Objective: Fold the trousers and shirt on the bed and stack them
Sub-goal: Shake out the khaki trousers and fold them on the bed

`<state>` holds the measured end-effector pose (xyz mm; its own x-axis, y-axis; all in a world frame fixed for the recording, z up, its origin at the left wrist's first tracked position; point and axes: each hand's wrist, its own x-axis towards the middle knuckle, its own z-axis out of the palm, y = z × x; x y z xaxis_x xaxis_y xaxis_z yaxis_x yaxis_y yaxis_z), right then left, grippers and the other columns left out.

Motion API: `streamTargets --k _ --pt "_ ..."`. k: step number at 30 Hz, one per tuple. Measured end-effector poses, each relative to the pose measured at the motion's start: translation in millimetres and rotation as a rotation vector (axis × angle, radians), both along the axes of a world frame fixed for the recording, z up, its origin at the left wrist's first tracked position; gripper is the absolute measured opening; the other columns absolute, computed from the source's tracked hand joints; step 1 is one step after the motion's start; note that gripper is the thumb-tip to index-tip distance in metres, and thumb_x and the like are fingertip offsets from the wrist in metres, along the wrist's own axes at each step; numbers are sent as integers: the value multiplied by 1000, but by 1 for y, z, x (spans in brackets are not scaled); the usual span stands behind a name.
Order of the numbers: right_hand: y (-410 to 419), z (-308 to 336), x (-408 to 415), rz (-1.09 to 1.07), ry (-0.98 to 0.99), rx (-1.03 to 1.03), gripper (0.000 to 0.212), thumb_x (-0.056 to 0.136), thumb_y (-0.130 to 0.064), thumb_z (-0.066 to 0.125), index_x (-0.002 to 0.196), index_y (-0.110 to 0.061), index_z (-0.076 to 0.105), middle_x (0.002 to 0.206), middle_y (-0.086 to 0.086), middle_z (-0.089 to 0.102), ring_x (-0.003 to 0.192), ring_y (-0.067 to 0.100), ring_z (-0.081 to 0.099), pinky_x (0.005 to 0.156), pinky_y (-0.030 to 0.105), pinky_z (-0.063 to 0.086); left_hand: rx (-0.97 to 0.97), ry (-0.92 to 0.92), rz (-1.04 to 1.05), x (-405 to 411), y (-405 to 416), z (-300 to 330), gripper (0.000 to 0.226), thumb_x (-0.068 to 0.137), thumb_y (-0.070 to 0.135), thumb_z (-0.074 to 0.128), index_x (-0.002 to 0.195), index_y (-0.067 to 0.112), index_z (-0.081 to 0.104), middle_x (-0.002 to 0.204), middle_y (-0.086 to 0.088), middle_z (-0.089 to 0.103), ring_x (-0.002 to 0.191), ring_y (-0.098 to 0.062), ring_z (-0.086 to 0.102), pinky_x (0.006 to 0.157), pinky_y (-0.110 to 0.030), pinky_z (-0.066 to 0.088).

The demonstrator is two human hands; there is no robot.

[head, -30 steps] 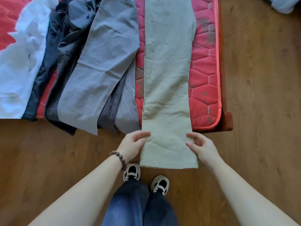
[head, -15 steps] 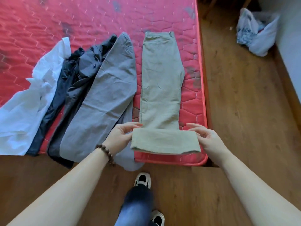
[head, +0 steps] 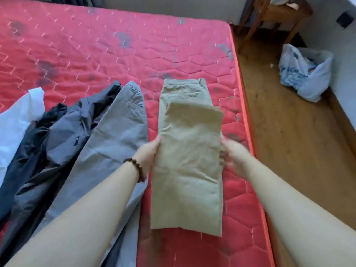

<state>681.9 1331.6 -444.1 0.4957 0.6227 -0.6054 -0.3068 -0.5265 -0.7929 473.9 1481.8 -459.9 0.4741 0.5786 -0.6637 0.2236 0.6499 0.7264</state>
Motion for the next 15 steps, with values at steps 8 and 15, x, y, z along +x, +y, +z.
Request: streamTargets --k 8,15 --pt "10 -92 -11 -55 -79 -192 35 86 -34 69 111 -11 59 97 4 69 85 19 68 70 35 58 -193 7 84 11 18 -82 21 93 20 57 99 6 71 93 -11 74 82 -21 71 75 -31 57" --pt "54 -43 18 -55 -271 179 33 92 -7 60 123 -16 55 107 5 71 94 14 69 79 25 55 57 -290 90 44 52 -35 24 86 0 58 107 10 63 98 -9 73 80 -17 70 69 -28 58"
